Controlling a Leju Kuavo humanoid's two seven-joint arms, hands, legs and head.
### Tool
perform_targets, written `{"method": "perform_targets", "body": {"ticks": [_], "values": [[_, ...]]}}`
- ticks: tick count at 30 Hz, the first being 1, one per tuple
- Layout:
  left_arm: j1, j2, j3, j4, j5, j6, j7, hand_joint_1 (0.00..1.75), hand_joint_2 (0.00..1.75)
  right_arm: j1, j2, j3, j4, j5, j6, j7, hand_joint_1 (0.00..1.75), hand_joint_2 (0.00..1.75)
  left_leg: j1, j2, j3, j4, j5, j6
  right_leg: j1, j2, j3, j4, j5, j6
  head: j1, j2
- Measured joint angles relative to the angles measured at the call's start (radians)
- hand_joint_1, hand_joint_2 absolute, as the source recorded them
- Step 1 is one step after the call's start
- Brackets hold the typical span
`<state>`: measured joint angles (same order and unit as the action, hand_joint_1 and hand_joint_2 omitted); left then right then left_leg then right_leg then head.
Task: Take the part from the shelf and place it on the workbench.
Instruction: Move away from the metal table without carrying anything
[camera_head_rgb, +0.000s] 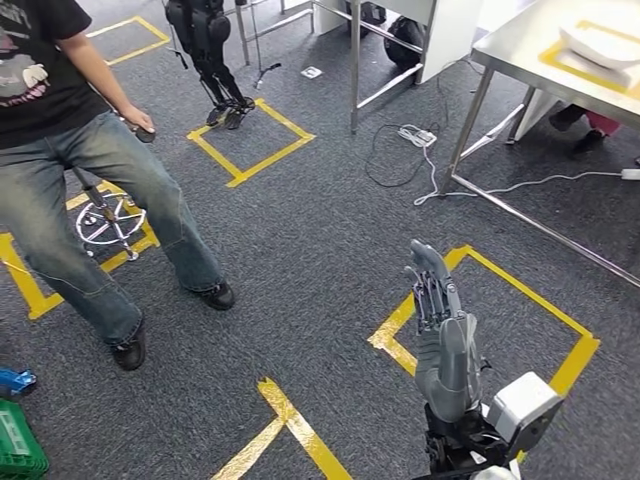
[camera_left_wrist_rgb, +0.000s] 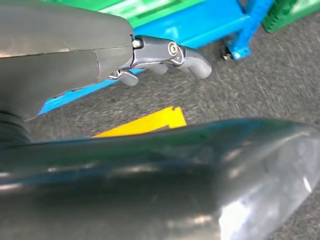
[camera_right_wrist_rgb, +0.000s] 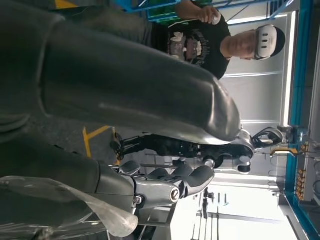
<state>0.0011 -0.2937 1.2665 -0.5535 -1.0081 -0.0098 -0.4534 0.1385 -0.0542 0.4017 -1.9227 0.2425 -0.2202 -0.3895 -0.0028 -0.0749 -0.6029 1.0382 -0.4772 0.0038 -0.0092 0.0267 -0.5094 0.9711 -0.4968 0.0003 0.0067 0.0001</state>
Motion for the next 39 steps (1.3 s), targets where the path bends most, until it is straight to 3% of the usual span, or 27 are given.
{"method": "perform_targets", "body": {"ticks": [2, 3, 4, 5, 6, 8, 10, 11, 13, 15, 17, 19, 20, 21, 22, 24, 26, 27, 29, 31, 33, 35, 36, 37, 39], "values": [[-0.002, 0.0, 0.002, 0.0, -0.001, 0.0, 0.0, 0.0, 0.0, 0.001, 0.0, 0.002, 0.0, -0.001, 0.001, 0.001, 0.0, 0.0, 0.003, 0.047, -0.051, 0.114, -0.064, -0.011, -0.001, -0.029, 0.003, -0.003, 0.0, -0.006, -0.005, 0.0], [-0.003, 0.0, 0.003, 0.0, -0.002, -0.001, 0.0, 0.0, 0.0, 0.002, 0.0, 0.003, 0.0, -0.002, 0.002, 0.002, 0.0, 0.0, 0.007, 0.056, -0.08, 0.179, -0.094, -0.016, -0.001, -0.043, 0.002, -0.002, -0.001, -0.007, -0.006, 0.0], [-0.003, -0.001, 0.004, 0.0, -0.003, -0.001, 0.0, 0.0, 0.0, 0.002, 0.0, 0.004, 0.0, -0.003, 0.002, 0.002, 0.0, 0.0, 0.01, 0.06, -0.101, 0.226, -0.11, -0.021, 0.0, -0.058, 0.002, -0.002, -0.002, -0.007, -0.006, 0.0], [-0.002, -0.001, 0.005, 0.0, -0.004, -0.001, 0.0, 0.0, 0.0, 0.002, 0.0, 0.004, 0.0, -0.004, 0.002, 0.002, 0.0, 0.0, 0.013, 0.062, -0.104, 0.239, -0.107, -0.024, 0.0, -0.071, 0.002, -0.002, -0.002, -0.006, -0.006, 0.0], [-0.001, 0.0, 0.006, 0.0, -0.005, -0.001, 0.0, 0.0, 0.0, 0.002, 0.0, 0.005, 0.0, -0.006, 0.003, 0.003, 0.0, 0.0, 0.016, 0.066, -0.088, 0.212, -0.085, -0.026, 0.0, -0.083, 0.003, -0.002, -0.004, -0.004, -0.006, 0.0], [0.0, 0.001, 0.008, 0.0, -0.007, -0.001, 0.0, 0.0, 0.0, 0.0, 0.0, 0.006, 0.0, -0.009, 0.003, 0.003, 0.0, 0.0, 0.017, 0.098, -0.013, 0.077, -0.024, -0.027, 0.0, -0.107, 0.008, -0.001, -0.008, 0.003, -0.006, 0.0], [-0.002, 0.001, 0.008, 0.0, -0.008, -0.002, 0.0, 0.0, 0.0, -0.002, 0.0, 0.006, 0.0, -0.012, 0.003, 0.004, 0.0, 0.0, 0.013, 0.13, 0.039, -0.024, 0.005, -0.019, 0.005, -0.126, 0.011, 0.002, -0.015, 0.014, -0.005, 0.0], [-0.002, 0.001, 0.009, 0.0, -0.008, -0.002, 0.0, 0.0, 0.0, -0.003, 0.0, 0.006, 0.0, -0.013, 0.004, 0.004, 0.0, 0.0, 0.009, 0.133, 0.044, -0.038, 0.004, -0.013, 0.007, -0.134, 0.013, 0.003, -0.017, 0.019, -0.004, 0.0], [0.001, 0.001, 0.01, 0.0, -0.008, -0.003, 0.0, 0.0, 0.0, -0.007, 0.0, 0.008, 0.0, -0.013, 0.004, 0.004, 0.0, 0.0, 0.007, 0.113, 0.039, -0.04, 0.007, 0.002, 0.006, -0.146, 0.016, 0.002, -0.019, 0.03, -0.003, 0.0], [0.002, 0.001, 0.011, 0.0, -0.008, -0.003, -0.001, 0.0, 0.0, -0.011, 0.0, 0.01, 0.0, -0.013, 0.004, 0.004, 0.0, 0.0, 0.009, 0.096, 0.038, -0.044, 0.012, 0.015, 0.001, -0.109, 0.003, 0.028, -0.043, 0.04, 0.0, 0.0], [0.001, 0.001, 0.011, 0.0, -0.009, -0.004, -0.001, 0.0, 0.0, -0.011, 0.0, 0.011, 0.0, -0.014, 0.003, 0.004, 0.0, 0.0, 0.009, 0.077, 0.036, -0.047, 0.015, 0.025, -0.002, -0.051, -0.051, 0.139, -0.106, 0.044, 0.006, 0.0], [0.0, 0.001, 0.012, 0.0, -0.012, -0.008, 0.0, 0.0, 0.0, -0.008, 0.0, 0.011, 0.0, -0.015, 0.001, 0.005, 0.0, 0.0, 0.004, 0.054, 0.032, -0.047, 0.017, 0.03, -0.002, -0.031, -0.121, 0.277, -0.159, 0.043, 0.007, 0.0], [0.001, 0.0, 0.013, 0.0, -0.014, -0.011, 0.001, 0.0, 0.0, -0.008, -0.001, 0.011, 0.0, -0.015, 0.0, 0.005, 0.0, 0.0, 0.002, 0.041, 0.032, -0.046, 0.018, 0.031, -0.001, -0.029, -0.14, 0.308, -0.159, 0.041, 0.008, 0.0], [0.001, 0.0, 0.014, 0.0, -0.016, -0.015, 0.001, 0.0, 0.0, -0.008, -0.001, 0.011, 0.0, -0.016, -0.001, 0.005, 0.0, 0.0, 0.0, 0.028, 0.032, -0.046, 0.018, 0.031, -0.001, -0.027, -0.141, 0.3, -0.139, 0.037, 0.008, 0.0], [0.001, 0.0, 0.015, 0.0, -0.017, -0.019, 0.002, 0.0, 0.0, -0.008, -0.001, 0.011, 0.0, -0.016, -0.002, 0.005, 0.0, 0.0, -0.002, 0.013, 0.034, -0.046, 0.018, 0.031, 0.0, -0.021, -0.125, 0.257, -0.104, 0.032, 0.008, 0.0], [0.001, -0.002, 0.016, 0.0, -0.018, -0.03, 0.001, 0.0, 0.0, -0.007, -0.001, 0.011, 0.0, -0.016, -0.002, 0.005, 0.0, 0.0, -0.005, -0.012, 0.035, -0.045, 0.019, 0.029, -0.001, 0.023, -0.064, 0.116, -0.031, 0.02, 0.007, 0.0], [0.002, -0.004, 0.017, -0.001, -0.018, -0.041, -0.001, 0.0, 0.0, -0.007, -0.001, 0.01, 0.0, -0.016, -0.003, 0.004, 0.0, 0.0, -0.003, -0.035, 0.029, -0.041, 0.021, 0.022, -0.001, 0.062, -0.023, 0.03, -0.007, 0.014, 0.007, 0.0], [0.003, -0.005, 0.018, -0.001, -0.018, -0.044, -0.002, 0.0, 0.0, -0.006, -0.001, 0.01, 0.0, -0.016, -0.004, 0.004, 0.0, 0.0, -0.001, -0.046, 0.023, -0.04, 0.024, 0.015, 0.0, 0.064, -0.018, 0.021, -0.011, 0.013, 0.007, 0.0], [0.009, -0.005, 0.023, -0.004, -0.017, -0.048, -0.004, 0.0, 0.0, -0.006, -0.002, 0.01, 0.0, -0.016, -0.004, 0.004, 0.0, 0.0, 0.002, -0.055, 0.015, -0.037, 0.026, 0.003, 0.0, 0.041, -0.008, 0.011, -0.006, 0.01, 0.006, 0.0], [0.011, -0.006, 0.028, -0.009, -0.014, -0.051, -0.004, 0.0, 0.0, -0.005, -0.002, 0.009, -0.001, -0.016, -0.005, 0.004, 0.0, 0.0, 0.0, -0.013, -0.007, 0.013, -0.005, -0.008, -0.002, 0.01, 0.002, -0.002, 0.0, 0.001, 0.002, 0.0], [0.011, -0.009, 0.032, -0.019, -0.011, -0.063, -0.001, 0.0, 0.0, 0.0, -0.002, 0.009, -0.002, -0.016, -0.007, 0.004, 0.0, 0.0, 0.003, 0.042, -0.062, 0.131, -0.068, -0.019, -0.001, -0.024, 0.007, -0.006, -0.002, -0.006, -0.002, 0.0], [0.012, -0.017, 0.038, -0.037, -0.009, -0.083, 0.007, 0.0, 0.0, 0.004, -0.002, 0.008, -0.002, -0.016, -0.013, 0.004, 0.0, 0.0, 0.011, 0.058, -0.108, 0.229, -0.101, -0.029, 0.001, -0.058, 0.008, -0.005, -0.006, -0.007, -0.002, 0.0], [0.014, -0.023, 0.043, -0.048, -0.008, -0.092, 0.011, 0.0, 0.0, 0.005, -0.002, 0.008, -0.002, -0.016, -0.016, 0.004, 0.0, 0.0, 0.015, 0.063, -0.108, 0.23, -0.092, -0.033, 0.0, -0.073, 0.009, -0.004, -0.008, -0.005, -0.002, 0.0], [0.015, -0.027, 0.047, -0.058, -0.008, -0.098, 0.014, 0.0, 0.0, 0.005, -0.002, 0.008, -0.002, -0.016, -0.018, 0.004, 0.0, 0.0, 0.018, 0.069, -0.088, 0.193, -0.065, -0.036, 0.0, -0.086, 0.011, -0.004, -0.011, -0.003, -0.002, 0.0], [0.017, -0.035, 0.054, -0.071, -0.006, -0.104, 0.018, 0.0, 0.0, 0.006, -0.002, 0.008, -0.002, -0.015, -0.02, 0.003, 0.0, 0.0, 0.019, 0.109, -0.013, 0.058, -0.005, -0.037, 0.001, -0.109, 0.016, -0.001, -0.019, 0.007, -0.002, 0.0]]}}
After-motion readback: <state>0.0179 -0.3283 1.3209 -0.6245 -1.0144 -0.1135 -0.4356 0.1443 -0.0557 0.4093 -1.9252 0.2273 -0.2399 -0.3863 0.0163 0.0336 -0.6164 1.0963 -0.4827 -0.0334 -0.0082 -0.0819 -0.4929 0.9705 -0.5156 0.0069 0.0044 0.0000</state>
